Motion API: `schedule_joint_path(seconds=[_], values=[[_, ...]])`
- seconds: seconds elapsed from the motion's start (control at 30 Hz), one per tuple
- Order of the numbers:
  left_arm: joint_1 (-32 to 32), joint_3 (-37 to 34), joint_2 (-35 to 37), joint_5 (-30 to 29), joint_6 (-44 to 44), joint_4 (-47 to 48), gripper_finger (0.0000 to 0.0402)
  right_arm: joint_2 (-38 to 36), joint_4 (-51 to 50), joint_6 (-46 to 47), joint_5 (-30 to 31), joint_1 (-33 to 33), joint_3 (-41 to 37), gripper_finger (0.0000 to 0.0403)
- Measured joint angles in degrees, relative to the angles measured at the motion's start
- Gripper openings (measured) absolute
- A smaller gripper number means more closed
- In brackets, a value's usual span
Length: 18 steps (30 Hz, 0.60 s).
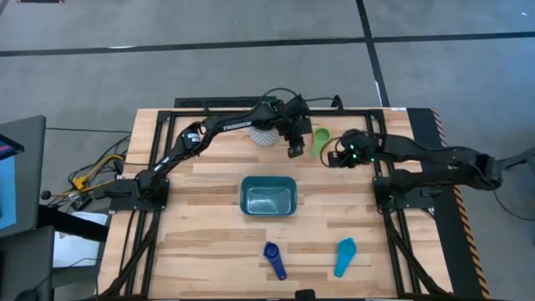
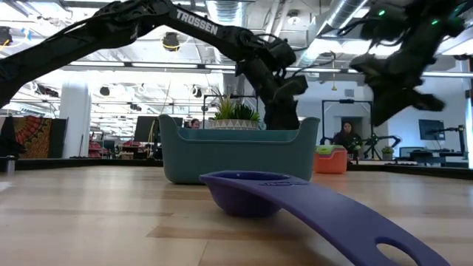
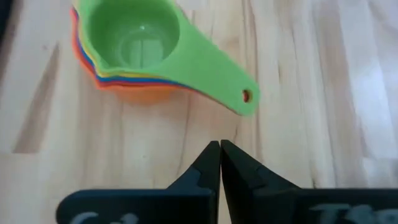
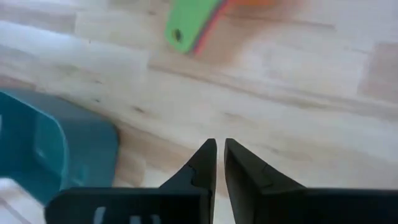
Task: Nest measuring cups in basket
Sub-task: Stack the light blue measuring cup on top of the green measuring cup
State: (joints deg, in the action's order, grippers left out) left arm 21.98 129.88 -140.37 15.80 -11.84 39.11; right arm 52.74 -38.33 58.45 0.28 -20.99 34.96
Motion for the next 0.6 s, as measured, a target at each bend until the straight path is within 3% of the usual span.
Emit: schedule_joint_path(seconds=[0.2, 0.4, 0.6], values=[[-0.1, 3.0, 0.7, -2.6, -0.6, 1.3, 0.0000, -4.7, -7.3, 5.8, 2.9, 9.2, 0.0, 0.0061], [-2.4, 5.0, 2.1, -3.4, 8.6, 6.2, 0.0000, -8.0, -8.5, 7.5, 2.9, 19.3, 0.0, 0.0061], [-6.7, 5.1, 5.9, -9.6, 13.0, 8.1, 0.0000, -8.9, -8.1, 10.4, 5.9, 30.5, 0.0, 0.0061]])
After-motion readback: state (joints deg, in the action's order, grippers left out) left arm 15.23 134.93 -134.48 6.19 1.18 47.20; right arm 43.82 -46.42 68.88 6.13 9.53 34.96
